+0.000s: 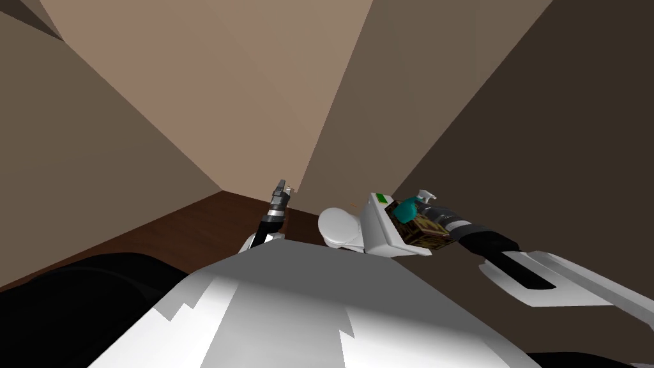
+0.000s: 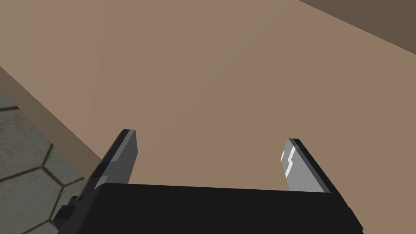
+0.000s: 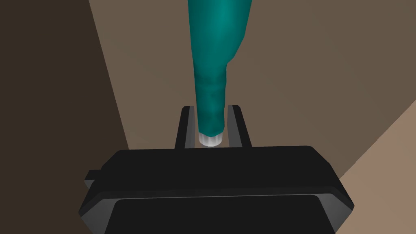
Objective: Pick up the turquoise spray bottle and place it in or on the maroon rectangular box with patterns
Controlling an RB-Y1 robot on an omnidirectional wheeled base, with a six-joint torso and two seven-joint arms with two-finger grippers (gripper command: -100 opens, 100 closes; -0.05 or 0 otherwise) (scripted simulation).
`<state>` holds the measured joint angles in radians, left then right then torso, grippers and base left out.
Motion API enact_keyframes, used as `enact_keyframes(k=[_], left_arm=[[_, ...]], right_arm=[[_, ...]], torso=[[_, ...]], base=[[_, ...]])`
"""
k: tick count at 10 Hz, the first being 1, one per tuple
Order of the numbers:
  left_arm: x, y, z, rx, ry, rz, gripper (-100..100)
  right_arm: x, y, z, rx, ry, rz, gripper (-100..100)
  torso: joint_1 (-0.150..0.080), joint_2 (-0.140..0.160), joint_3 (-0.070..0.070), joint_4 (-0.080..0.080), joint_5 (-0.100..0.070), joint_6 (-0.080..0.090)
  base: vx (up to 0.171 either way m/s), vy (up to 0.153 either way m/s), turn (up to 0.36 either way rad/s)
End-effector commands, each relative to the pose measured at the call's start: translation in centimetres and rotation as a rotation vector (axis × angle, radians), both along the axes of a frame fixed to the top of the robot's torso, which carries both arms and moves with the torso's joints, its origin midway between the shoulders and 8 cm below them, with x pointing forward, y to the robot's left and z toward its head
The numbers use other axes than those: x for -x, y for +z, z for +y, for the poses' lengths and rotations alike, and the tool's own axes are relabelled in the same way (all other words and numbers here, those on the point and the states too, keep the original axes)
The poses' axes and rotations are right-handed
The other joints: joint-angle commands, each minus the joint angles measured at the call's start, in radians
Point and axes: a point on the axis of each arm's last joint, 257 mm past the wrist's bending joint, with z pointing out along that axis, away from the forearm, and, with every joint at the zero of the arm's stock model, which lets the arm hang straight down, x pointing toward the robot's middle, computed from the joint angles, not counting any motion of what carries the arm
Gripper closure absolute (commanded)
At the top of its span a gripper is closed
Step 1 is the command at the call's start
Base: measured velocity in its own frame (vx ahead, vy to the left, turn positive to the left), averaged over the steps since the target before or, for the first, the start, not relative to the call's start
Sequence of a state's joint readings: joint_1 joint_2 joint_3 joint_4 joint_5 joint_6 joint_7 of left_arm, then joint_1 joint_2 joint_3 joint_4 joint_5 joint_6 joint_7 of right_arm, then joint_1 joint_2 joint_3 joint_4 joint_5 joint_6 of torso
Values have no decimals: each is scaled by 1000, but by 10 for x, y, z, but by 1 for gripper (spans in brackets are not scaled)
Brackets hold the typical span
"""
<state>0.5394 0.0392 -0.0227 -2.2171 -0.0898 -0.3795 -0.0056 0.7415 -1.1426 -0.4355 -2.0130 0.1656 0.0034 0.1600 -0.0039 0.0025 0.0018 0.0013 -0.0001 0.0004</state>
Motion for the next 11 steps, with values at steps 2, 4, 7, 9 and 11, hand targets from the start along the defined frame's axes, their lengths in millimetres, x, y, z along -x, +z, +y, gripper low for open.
enact_keyframes(k=[2, 4, 7, 9, 11], left_arm=[[0, 0, 0, 0, 0, 0, 0], [0, 0, 0, 0, 0, 0, 0], [0, 0, 0, 0, 0, 0, 0], [0, 0, 0, 0, 0, 0, 0], [0, 0, 0, 0, 0, 0, 0]], right_arm=[[-6, 26, 12, 24, 31, -27, 100], [-12, 45, 18, 44, 45, -37, 100], [-18, 63, 24, 57, 54, -39, 100], [-21, 72, 25, 51, 53, -36, 100], [-25, 82, 26, 36, 45, -33, 100]], torso=[[0, 0, 0, 0, 0, 0], [-1, 1, 1, 0, 0, 1], [-3, -1, 0, 0, 0, 2], [-4, -1, -1, 0, 0, 2], [-5, -3, -2, -1, -1, 2]], base=[[-6, -52, -84], [-1, -71, -105], [6, -73, -75], [24, -86, -71], [44, -90, -74]])
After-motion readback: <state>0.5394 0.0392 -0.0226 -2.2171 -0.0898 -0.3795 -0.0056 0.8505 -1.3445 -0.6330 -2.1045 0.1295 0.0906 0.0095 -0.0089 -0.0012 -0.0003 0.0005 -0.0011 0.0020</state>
